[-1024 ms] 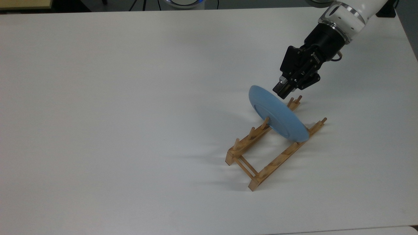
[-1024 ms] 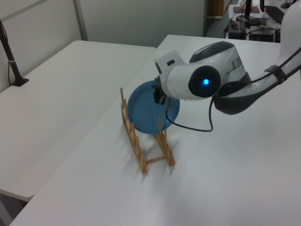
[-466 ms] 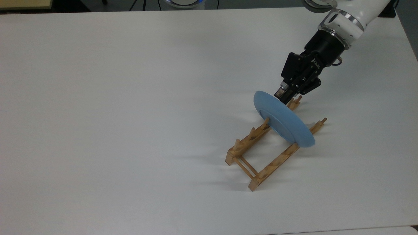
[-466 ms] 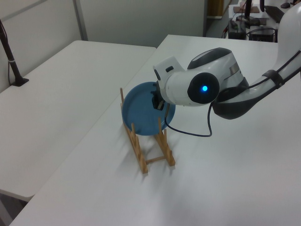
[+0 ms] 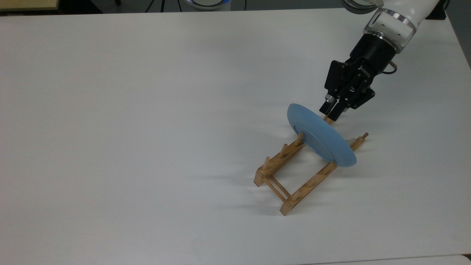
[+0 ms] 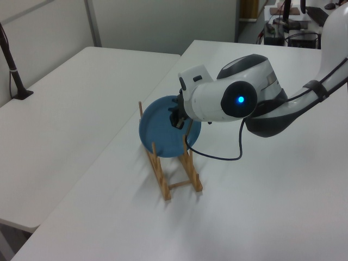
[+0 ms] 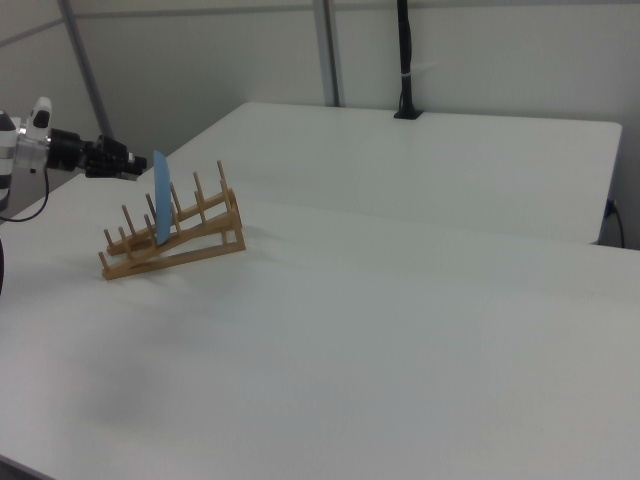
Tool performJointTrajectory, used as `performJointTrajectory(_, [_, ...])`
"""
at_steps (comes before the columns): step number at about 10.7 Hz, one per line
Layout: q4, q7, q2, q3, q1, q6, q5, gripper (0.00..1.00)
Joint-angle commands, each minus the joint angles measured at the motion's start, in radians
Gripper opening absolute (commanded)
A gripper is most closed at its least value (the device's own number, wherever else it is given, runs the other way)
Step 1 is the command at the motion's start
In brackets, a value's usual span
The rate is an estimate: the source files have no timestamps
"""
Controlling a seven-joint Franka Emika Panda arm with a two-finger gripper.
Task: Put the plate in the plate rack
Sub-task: 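Open the gripper to release the plate rim and raise it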
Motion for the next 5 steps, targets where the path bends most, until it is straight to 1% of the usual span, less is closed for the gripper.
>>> performJointTrajectory(1, [0.032, 0.117, 0.0, 0.005, -0.002, 0.092, 0.074, 0.41])
performJointTrajectory(2, [0.041, 0.123, -0.011, 0.005, -0.005, 0.143, 0.203, 0.47])
performJointTrajectory(3, [0.041, 0.099, -0.039, 0.004, -0.015, 0.181, 0.413, 0.5])
performJointTrajectory(4, [0.034, 0.056, -0.067, 0.004, -0.031, 0.186, 0.55, 0.56])
performJointTrajectory(5, [0.014, -0.014, -0.107, 0.004, -0.055, 0.183, 0.691, 0.64])
